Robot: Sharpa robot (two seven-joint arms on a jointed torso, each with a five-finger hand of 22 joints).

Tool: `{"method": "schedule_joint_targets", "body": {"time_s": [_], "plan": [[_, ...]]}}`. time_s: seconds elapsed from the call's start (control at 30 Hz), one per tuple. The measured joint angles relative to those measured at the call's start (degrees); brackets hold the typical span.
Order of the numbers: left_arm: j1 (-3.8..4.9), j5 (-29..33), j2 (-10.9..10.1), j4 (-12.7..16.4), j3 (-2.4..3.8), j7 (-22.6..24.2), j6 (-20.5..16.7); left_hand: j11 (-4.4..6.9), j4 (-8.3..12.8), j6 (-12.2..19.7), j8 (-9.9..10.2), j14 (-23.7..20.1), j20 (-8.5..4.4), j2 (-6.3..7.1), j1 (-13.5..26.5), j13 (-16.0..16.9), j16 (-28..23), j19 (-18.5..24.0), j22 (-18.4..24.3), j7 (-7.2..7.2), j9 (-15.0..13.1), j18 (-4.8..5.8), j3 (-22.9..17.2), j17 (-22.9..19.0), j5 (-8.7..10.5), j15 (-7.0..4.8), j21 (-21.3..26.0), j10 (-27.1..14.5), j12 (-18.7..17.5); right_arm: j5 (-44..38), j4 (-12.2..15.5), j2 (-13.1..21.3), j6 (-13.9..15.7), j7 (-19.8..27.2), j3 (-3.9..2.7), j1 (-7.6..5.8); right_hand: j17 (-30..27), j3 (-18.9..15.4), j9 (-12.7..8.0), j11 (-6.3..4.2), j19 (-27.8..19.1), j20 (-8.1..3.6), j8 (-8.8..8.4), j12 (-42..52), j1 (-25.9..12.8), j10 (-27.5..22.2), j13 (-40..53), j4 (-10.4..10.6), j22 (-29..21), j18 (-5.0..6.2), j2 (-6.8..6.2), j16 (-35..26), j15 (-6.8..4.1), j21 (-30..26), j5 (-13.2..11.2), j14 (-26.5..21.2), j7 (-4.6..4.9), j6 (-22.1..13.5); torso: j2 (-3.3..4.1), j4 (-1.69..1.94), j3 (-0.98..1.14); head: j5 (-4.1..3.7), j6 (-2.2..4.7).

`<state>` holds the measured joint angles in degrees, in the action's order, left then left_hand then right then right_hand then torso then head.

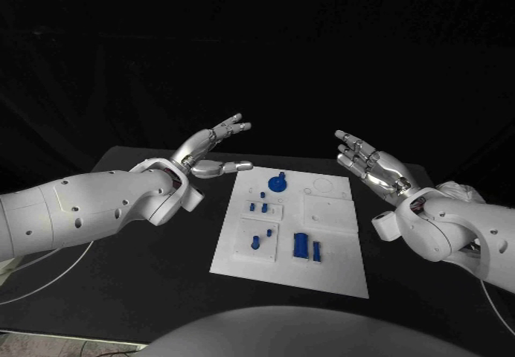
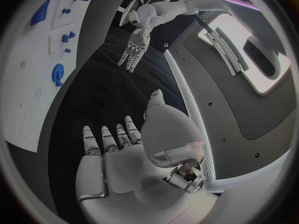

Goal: Assemble the parts on the task board

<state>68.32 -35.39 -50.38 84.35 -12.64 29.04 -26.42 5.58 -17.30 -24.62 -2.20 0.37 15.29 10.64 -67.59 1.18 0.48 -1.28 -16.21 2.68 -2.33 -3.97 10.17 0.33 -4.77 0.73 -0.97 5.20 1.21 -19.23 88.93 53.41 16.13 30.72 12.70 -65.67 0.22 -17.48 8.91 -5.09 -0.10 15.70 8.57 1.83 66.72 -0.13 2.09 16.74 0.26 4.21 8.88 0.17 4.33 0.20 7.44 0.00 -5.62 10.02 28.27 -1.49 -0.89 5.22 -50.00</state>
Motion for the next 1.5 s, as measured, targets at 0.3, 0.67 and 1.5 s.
{"method": "schedule_joint_targets", "body": {"time_s": [0.3,0.67,1.5], "plan": [[-0.21,7.18,0.53,-0.42,-0.07,0.81,6.49,2.32,0.01,5.50,0.03,-0.35,1.18,1.27,2.04,-0.30,-0.28,1.18,9.26,2.26,0.18,0.00,0.96,-0.28,1.34,-0.21,0.10,-3.16,-0.10,1.49,-0.74,-0.58,-3.48,1.32,0.01,0.55,-0.16,0.52,-5.49,-3.82,0.11,-1.70,-2.84,-1.64,-0.03,0.15,-2.03,0.01,-0.21,1.36,-0.02,-0.01,-2.21,0.00,0.45,-0.01,-2.18,-1.22,0.30,0.05,0.00,-0.21,0.00],[-0.90,8.72,0.82,-0.21,1.11,0.58,6.86,-5.28,15.68,20.84,2.02,-0.35,-13.74,-9.73,51.20,-1.05,-0.28,1.28,16.12,-2.67,2.24,3.62,-10.00,-0.28,4.62,-0.21,0.76,-5.19,-1.02,1.95,-0.80,-1.02,-3.10,1.22,-1.04,0.93,-0.17,4.80,-7.89,-1.43,0.10,-5.27,-6.30,-1.63,-15.67,0.23,-2.03,-4.25,-0.20,1.96,-2.11,-0.01,-3.41,0.01,-1.05,0.01,-0.24,-3.17,0.51,0.07,0.02,-0.40,0.74],[-8.16,32.55,5.57,5.42,12.55,0.38,-14.80,-5.27,17.11,24.33,2.03,-0.34,-15.11,-10.64,67.17,-1.12,-0.28,1.27,16.14,-2.66,2.26,3.58,-10.12,-0.26,4.62,-0.22,0.76,-5.19,-1.02,16.85,0.92,-8.65,24.01,-0.71,-12.64,5.43,-0.12,14.72,-8.85,4.49,0.10,-13.98,-8.16,-1.63,-48.55,0.04,-2.00,-14.17,-0.19,-3.43,-8.63,-0.01,-3.84,0.02,-7.00,-0.01,5.51,-9.32,2.75,1.42,0.85,-5.09,15.19]]}}
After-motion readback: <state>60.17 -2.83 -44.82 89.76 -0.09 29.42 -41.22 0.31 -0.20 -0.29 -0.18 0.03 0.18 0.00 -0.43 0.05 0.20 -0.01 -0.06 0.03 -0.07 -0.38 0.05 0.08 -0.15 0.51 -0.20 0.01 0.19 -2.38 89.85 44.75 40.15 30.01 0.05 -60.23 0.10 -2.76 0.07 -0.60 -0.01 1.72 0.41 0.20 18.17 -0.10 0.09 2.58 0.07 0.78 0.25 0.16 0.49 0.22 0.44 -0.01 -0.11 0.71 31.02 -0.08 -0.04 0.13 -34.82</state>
